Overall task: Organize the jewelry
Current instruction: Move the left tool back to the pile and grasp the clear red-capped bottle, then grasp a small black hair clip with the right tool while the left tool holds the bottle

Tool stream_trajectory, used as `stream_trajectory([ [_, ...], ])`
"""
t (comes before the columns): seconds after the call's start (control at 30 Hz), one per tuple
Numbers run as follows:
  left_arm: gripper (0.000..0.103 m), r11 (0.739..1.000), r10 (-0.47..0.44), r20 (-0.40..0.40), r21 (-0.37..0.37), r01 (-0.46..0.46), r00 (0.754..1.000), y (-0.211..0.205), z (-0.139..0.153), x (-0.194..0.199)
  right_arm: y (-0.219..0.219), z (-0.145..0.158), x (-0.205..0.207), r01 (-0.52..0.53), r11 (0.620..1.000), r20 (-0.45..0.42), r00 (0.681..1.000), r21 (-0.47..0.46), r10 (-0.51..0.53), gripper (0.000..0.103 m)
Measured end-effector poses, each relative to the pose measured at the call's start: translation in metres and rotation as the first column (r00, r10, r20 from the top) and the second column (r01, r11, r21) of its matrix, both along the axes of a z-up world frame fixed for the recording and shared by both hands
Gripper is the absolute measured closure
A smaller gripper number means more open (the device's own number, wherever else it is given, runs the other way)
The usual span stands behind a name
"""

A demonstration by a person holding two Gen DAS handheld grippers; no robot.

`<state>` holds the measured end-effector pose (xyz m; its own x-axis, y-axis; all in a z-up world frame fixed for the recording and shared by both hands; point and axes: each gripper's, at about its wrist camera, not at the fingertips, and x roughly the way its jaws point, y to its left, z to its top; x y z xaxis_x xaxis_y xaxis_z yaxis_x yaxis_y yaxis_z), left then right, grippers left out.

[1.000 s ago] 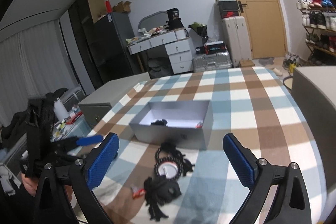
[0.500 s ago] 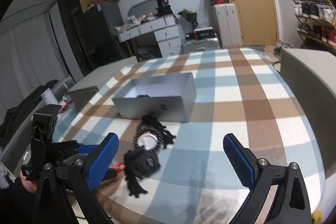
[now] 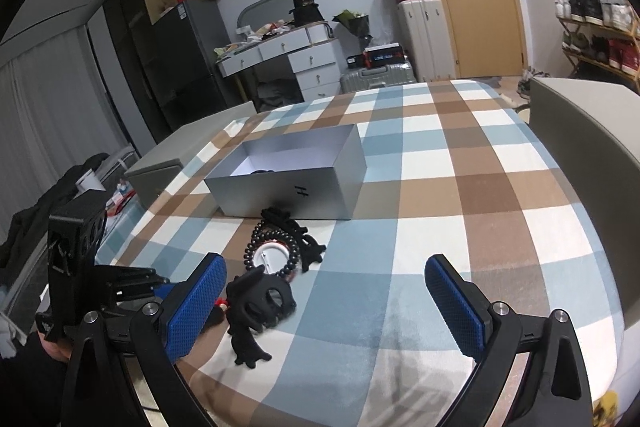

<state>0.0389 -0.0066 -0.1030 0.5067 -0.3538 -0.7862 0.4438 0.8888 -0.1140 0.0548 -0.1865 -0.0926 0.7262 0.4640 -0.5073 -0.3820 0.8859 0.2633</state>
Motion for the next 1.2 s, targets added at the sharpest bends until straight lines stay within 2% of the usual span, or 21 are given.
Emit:
stream_trajectory([
  [0.23,0.079,1.0,0.03,0.018,-0.009,-0.03,0.999,0.006,0.004,-0.003,0.006,-0.004,-0.001,-0.035,0.999,-0.027,0.999,0.01,0.036,0.002],
  [0.5,0.079,0.99,0.138,0.127,0.007,-0.14,0.982,0.024,0.024,-0.012,0.018,-0.015,0.003,-0.106,0.994,-0.11,0.988,0.038,0.11,0.003],
  [0.67,0.079,0.98,0.2,0.118,-0.019,-0.199,0.973,0.038,0.025,-0.012,0.034,-0.023,-0.008,-0.178,0.984,-0.137,0.974,0.013,0.178,0.006],
  [0.83,0.079,0.975,0.224,0.108,-0.024,-0.223,0.969,0.043,0.024,-0.014,0.054,-0.038,-0.017,-0.224,0.973,-0.172,0.962,-0.05,0.213,0.024],
  [1.07,0.079,0.97,0.243,0.1,-0.026,-0.241,0.965,0.051,0.021,-0.014,0.09,-0.046,-0.038,-0.209,0.94,-0.083,0.978,-0.269,0.194,0.043],
  [1.2,0.079,0.967,0.255,0.099,-0.033,-0.253,0.962,0.055,0.022,-0.015,0.099,-0.051,-0.04,-0.199,0.925,-0.074,0.98,-0.325,0.184,0.055],
])
